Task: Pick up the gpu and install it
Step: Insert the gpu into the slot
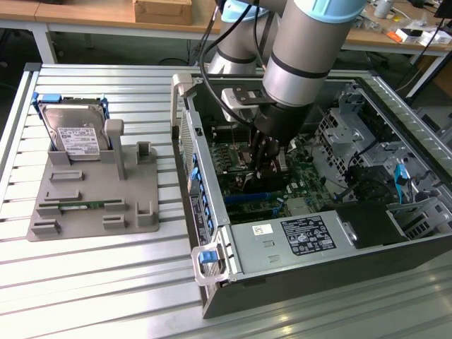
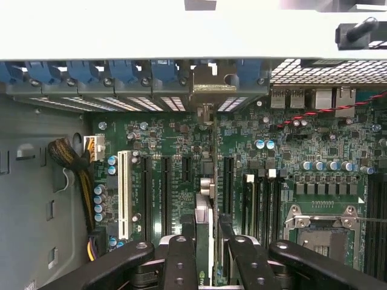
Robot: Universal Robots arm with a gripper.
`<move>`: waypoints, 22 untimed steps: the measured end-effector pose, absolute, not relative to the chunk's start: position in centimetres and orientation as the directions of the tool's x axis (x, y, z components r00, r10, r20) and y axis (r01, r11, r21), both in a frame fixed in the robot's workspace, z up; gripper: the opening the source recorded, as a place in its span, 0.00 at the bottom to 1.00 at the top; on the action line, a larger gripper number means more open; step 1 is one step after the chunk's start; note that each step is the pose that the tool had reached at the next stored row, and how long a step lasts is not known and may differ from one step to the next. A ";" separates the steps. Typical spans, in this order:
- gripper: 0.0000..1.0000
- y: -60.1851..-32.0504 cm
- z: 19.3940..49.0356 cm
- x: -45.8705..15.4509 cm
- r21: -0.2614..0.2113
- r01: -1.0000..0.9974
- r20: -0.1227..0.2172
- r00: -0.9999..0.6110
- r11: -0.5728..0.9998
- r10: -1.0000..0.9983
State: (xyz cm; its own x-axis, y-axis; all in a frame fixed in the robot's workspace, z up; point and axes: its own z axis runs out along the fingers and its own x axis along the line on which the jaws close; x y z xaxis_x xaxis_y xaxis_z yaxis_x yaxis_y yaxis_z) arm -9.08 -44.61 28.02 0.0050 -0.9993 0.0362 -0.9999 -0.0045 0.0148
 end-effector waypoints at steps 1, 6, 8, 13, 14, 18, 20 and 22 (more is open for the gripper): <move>0.26 -44.6 28.0 -9.1 0.015 -1.000 0.036 0.005 -0.005 -0.999; 0.26 -44.5 27.8 -9.3 0.015 -1.000 0.036 0.005 -0.005 -0.999; 0.26 -44.5 27.8 -9.6 0.015 -1.000 0.036 0.005 -0.005 -0.999; 0.26 -44.5 27.7 -9.6 0.015 -1.000 0.036 0.005 -0.004 -0.999; 0.26 -44.5 27.7 -9.6 0.015 -1.000 0.036 0.005 -0.004 -0.999; 0.26 -44.5 27.6 -9.6 0.015 -1.000 0.036 0.005 -0.004 -0.999; 0.26 -44.5 27.5 -9.6 0.015 -1.000 0.035 0.005 -0.005 -0.999; 0.26 -44.5 27.4 -9.6 0.015 -1.000 0.036 0.005 -0.004 -0.999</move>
